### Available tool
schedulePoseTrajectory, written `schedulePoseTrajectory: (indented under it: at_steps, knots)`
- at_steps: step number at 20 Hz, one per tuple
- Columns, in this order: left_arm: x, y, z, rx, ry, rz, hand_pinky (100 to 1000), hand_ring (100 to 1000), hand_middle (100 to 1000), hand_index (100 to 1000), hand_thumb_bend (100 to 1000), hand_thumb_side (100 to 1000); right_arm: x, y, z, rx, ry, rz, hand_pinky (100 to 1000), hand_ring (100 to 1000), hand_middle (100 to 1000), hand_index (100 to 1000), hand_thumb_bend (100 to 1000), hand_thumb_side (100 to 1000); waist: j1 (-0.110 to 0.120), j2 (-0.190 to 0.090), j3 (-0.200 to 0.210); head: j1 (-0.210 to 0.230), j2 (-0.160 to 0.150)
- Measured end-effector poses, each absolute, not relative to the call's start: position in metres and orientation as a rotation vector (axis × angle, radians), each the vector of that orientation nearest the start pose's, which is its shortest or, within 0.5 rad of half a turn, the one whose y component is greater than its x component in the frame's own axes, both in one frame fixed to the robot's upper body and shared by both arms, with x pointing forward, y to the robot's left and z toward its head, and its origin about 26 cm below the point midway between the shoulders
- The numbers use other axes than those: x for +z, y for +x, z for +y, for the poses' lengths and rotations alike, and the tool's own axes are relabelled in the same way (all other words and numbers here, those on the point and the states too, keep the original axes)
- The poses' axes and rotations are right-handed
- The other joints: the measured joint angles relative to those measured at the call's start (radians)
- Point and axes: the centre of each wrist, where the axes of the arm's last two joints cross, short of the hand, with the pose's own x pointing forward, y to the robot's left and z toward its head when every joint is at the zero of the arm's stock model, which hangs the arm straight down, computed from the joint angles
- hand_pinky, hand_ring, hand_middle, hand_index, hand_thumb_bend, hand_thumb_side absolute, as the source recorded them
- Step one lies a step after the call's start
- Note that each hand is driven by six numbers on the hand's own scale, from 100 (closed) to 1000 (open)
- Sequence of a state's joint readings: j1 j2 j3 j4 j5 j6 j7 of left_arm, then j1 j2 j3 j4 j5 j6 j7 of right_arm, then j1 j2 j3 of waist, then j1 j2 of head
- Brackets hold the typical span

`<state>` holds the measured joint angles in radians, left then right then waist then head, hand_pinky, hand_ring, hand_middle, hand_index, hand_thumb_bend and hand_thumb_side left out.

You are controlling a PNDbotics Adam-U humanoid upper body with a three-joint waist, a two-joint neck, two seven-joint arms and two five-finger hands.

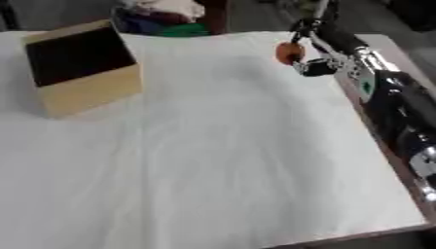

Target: Pick up objects on the table and place them in the box.

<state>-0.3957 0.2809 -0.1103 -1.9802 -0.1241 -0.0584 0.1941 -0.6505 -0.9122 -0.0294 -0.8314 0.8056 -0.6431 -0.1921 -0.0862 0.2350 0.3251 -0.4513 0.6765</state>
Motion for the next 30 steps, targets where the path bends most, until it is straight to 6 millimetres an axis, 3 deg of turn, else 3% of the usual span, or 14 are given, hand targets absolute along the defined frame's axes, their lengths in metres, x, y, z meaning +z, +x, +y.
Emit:
schedulePoseTrajectory:
  at_steps: [1, 2, 3, 4, 5, 12, 18, 23, 30]
  knots:
    - [0.212, 0.308, 0.217, -0.280, 0.230, -2.440, 815, 627, 604, 863, 100, 819, 0.199, 0.375, -0.527, 1.268, -1.310, -1.666, 846, 887, 783, 461, 100, 361, -0.005, -0.005, 0.007, -0.002, 0.000]
    - [0.212, 0.308, 0.218, -0.274, 0.236, -2.440, 815, 627, 604, 863, 100, 771, 0.202, 0.376, -0.525, 1.270, -1.310, -1.680, 846, 887, 784, 461, 100, 199, -0.011, -0.010, 0.016, -0.004, 0.000]
    - [0.212, 0.308, 0.219, -0.269, 0.244, -2.442, 814, 627, 604, 863, 100, 769, 0.205, 0.377, -0.523, 1.273, -1.310, -1.697, 849, 882, 784, 460, 100, 198, -0.016, -0.015, 0.026, -0.006, 0.000]
    - [0.212, 0.308, 0.219, -0.265, 0.250, -2.443, 814, 628, 605, 863, 100, 768, 0.209, 0.378, -0.520, 1.276, -1.311, -1.713, 851, 878, 785, 459, 100, 343, -0.024, -0.020, 0.039, -0.009, 0.000]
    - [0.213, 0.308, 0.219, -0.262, 0.253, -2.445, 813, 628, 605, 863, 100, 765, 0.212, 0.379, -0.518, 1.280, -1.311, -1.727, 853, 875, 786, 458, 100, 200, -0.032, -0.027, 0.053, -0.011, 0.000]
    - [0.221, 0.310, 0.217, -0.257, 0.266, -2.505, 811, 631, 610, 863, 100, 757, 0.233, 0.387, -0.504, 1.292, -1.324, -1.799, 856, 869, 785, 460, 100, 206, -0.087, -0.048, 0.131, -0.036, -0.007]
    - [0.232, 0.312, 0.209, -0.257, 0.221, -2.593, 807, 630, 611, 863, 100, 753, 0.233, 0.398, -0.486, 1.298, -1.298, -1.849, 858, 871, 784, 465, 100, 221, -0.131, -0.046, 0.181, -0.057, -0.014]
    - [0.241, 0.313, 0.198, -0.273, 0.134, -2.651, 807, 631, 612, 864, 100, 748, 0.229, 0.412, -0.463, 1.350, -1.267, -1.870, 860, 878, 786, 466, 100, 231, -0.149, -0.044, 0.230, -0.080, -0.032]
    - [0.247, 0.313, 0.189, -0.288, 0.051, -2.687, 807, 631, 612, 864, 100, 744, 0.208, 0.428, -0.442, 1.415, -1.197, -1.822, 854, 898, 785, 476, 100, 238, -0.151, -0.043, 0.276, -0.116, -0.102]
